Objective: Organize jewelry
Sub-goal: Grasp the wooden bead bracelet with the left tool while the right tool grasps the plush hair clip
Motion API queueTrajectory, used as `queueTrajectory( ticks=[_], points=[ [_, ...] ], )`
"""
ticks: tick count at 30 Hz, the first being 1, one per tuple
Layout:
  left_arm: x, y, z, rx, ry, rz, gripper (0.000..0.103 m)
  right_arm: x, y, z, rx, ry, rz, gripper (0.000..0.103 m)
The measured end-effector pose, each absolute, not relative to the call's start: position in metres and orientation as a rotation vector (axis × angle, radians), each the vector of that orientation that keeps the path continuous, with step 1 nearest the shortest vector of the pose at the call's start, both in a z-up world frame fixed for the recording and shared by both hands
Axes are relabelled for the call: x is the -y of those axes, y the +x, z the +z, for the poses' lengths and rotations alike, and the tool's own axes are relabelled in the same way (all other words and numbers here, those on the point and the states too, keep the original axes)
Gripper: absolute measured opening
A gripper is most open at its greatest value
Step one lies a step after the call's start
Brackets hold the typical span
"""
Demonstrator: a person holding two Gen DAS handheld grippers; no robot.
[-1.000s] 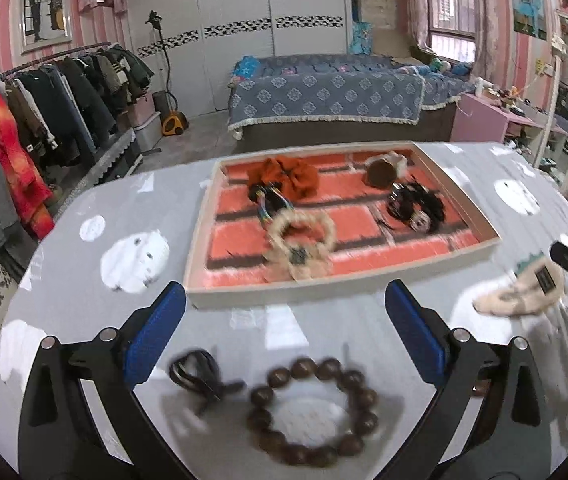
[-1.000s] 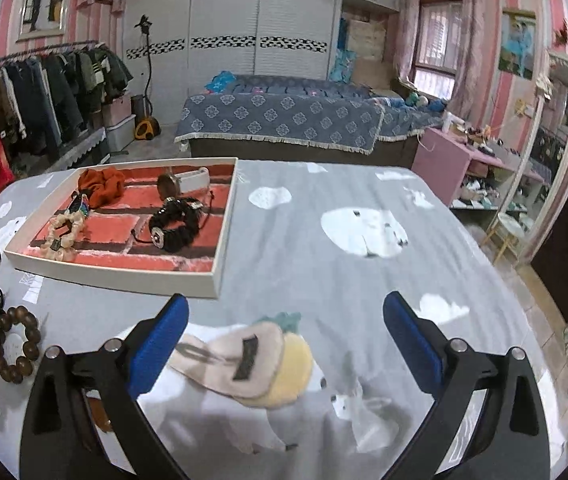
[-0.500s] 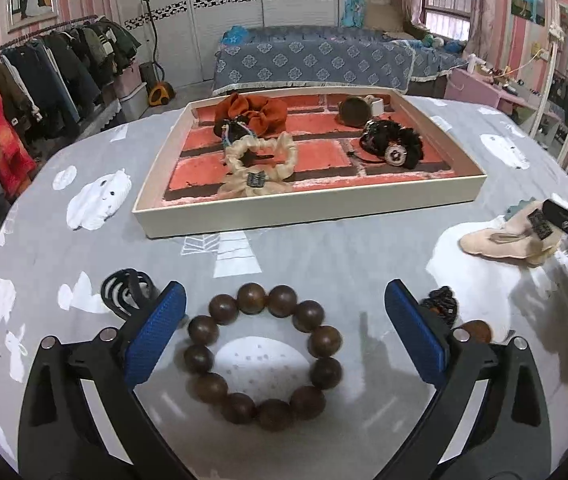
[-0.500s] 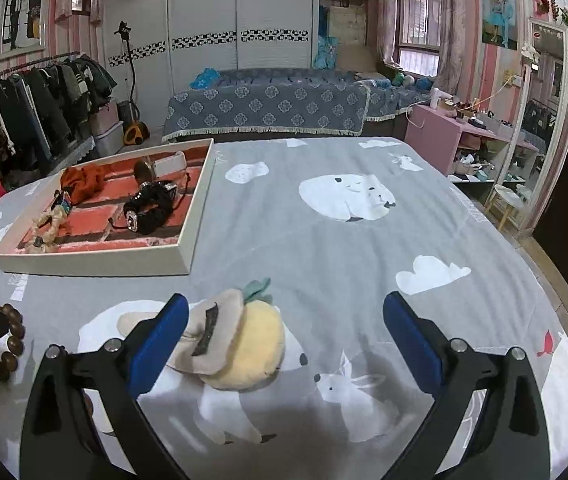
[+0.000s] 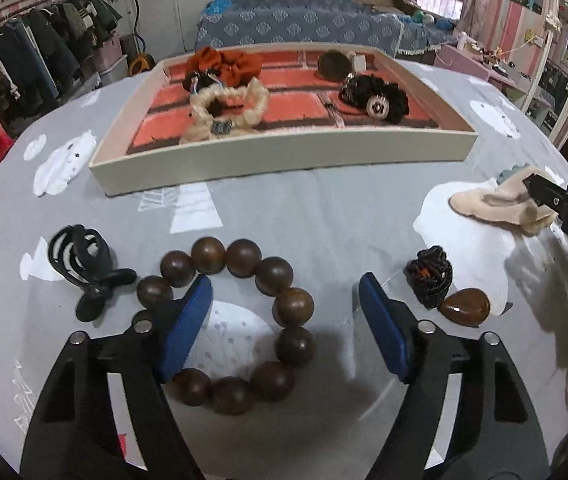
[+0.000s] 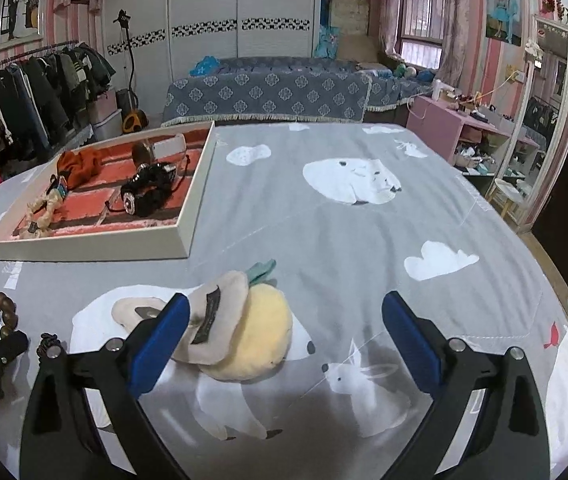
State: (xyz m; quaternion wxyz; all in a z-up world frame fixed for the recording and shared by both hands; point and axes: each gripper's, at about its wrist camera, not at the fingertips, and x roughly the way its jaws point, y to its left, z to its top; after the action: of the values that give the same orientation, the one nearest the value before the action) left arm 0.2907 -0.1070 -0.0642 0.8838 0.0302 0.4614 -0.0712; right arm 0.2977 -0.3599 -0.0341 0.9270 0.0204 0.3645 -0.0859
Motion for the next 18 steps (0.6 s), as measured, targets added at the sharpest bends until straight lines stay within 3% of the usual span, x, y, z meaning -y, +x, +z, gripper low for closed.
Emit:
queueTrajectory(
  ticks=[3, 7, 18],
  points=[
    [0.109, 0.292, -0.067, -0.962, 0.071, -0.146, 0.069, 0.36, 0.301, -0.038, -0.77, 0.055, -0.17, 0.085],
    [0.113, 0.29, -0.068, -0.955, 0.081, -0.151, 0.065, 0.359, 0.303, -0.042, -0.784, 0.071, -0.159, 0.079],
    [0.117, 0.289, -0.067, -0.942, 0.088, -0.159, 0.046, 0.352, 0.302, -0.046, -0.793, 0.108, -0.129, 0.06]
  ],
)
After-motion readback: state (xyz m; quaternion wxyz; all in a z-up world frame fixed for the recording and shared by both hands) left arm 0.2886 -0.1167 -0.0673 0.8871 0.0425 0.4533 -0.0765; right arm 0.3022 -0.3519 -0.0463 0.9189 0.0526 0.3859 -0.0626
